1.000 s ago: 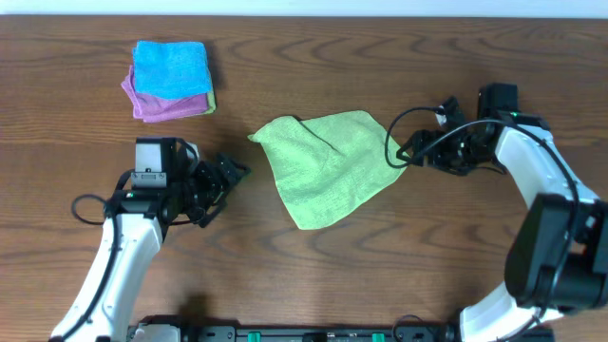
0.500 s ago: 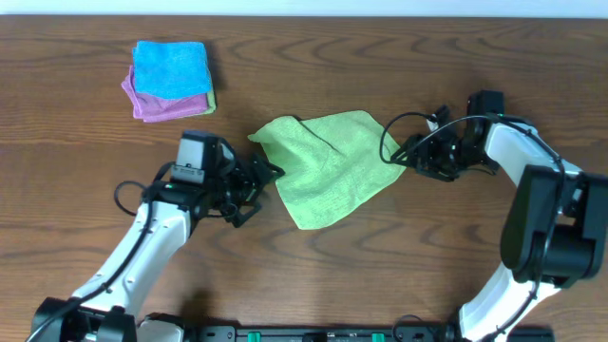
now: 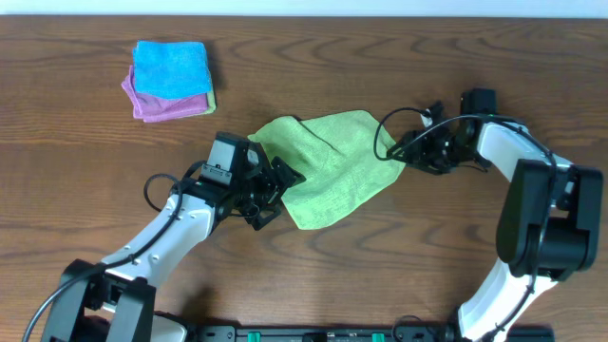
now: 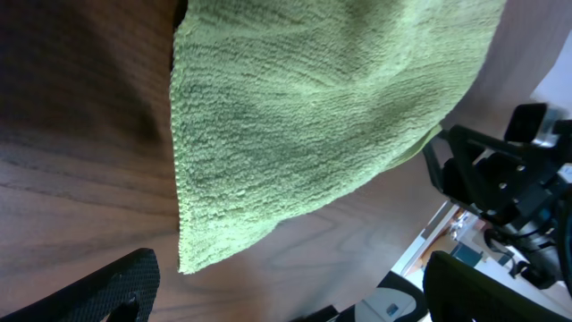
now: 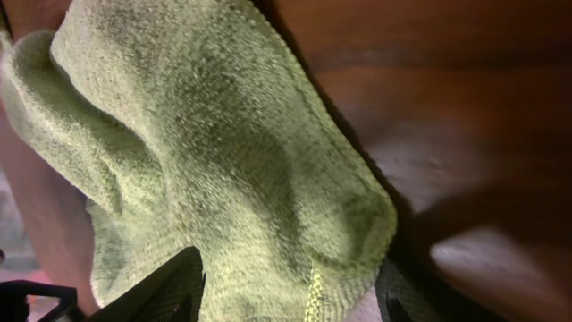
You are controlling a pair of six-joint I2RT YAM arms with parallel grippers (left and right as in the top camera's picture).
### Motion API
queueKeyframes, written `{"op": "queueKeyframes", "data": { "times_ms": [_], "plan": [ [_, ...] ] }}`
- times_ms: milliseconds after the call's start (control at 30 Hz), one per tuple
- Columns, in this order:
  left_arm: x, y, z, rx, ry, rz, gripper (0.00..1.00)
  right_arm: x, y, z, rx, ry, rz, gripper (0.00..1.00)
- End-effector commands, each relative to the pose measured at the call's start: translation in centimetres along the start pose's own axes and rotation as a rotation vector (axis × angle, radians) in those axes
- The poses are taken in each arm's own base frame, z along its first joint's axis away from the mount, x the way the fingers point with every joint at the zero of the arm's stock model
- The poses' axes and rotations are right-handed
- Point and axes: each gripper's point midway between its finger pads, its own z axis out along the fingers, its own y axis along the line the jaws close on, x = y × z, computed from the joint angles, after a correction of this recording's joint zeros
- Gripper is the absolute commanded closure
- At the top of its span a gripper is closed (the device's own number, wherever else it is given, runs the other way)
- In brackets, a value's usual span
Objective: Fold the cloth
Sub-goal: 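Grasp the green cloth's left edge with the left gripper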
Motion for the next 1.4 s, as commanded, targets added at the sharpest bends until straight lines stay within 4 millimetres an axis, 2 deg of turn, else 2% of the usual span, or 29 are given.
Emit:
{"op": "queueKeyframes", "data": {
  "times_ms": [0,233,367,500,933,1067,1133,1167,1200,1367],
  "plan": [
    [-0.2,-0.3,0.1,0.0,-0.008,-0.009,0.05,0.6,-0.3,1.4,0.033,0.029,-0.002,0.41],
    [0.0,-0.4,0.1,0.005,0.004,-0.008,0.05,0.9,-0.6,2.1,0.112,0.041,-0.036,0.55],
    [0.0,-0.4,0.1,0.005,0.005,-0.005,0.05,1.0,-1.1,2.2,0.16,0.042,-0.047,0.74],
    [0.0,-0.4,0.1,0.005,0.006,-0.004,0.05,0.9,-1.8,2.1,0.204,0.037,-0.048,0.99],
    [0.1,-0.3,0.2,0.003,0.007,-0.004,0.05,0.8,-1.7,1.7,0.213,0.03,-0.051,0.99],
    [0.1,0.4,0.4,-0.031,-0.013,-0.005,0.04,0.8,-1.7,1.6,0.213,0.029,-0.051,0.99],
    [0.2,1.1,0.8,-0.064,-0.032,-0.001,0.0,0.8,-1.6,1.6,0.21,0.028,-0.044,0.99],
    [0.2,1.4,0.9,-0.071,-0.038,0.004,0.05,0.8,-1.5,1.7,0.205,0.029,-0.044,0.99],
    [0.3,1.6,1.2,-0.075,-0.04,0.01,0.06,0.8,-1.5,1.7,0.205,0.028,-0.041,0.99],
    [0.5,1.9,1.8,-0.051,-0.053,0.02,0.06,0.8,-1.5,1.7,0.205,0.028,-0.036,0.99]
  ]
}}
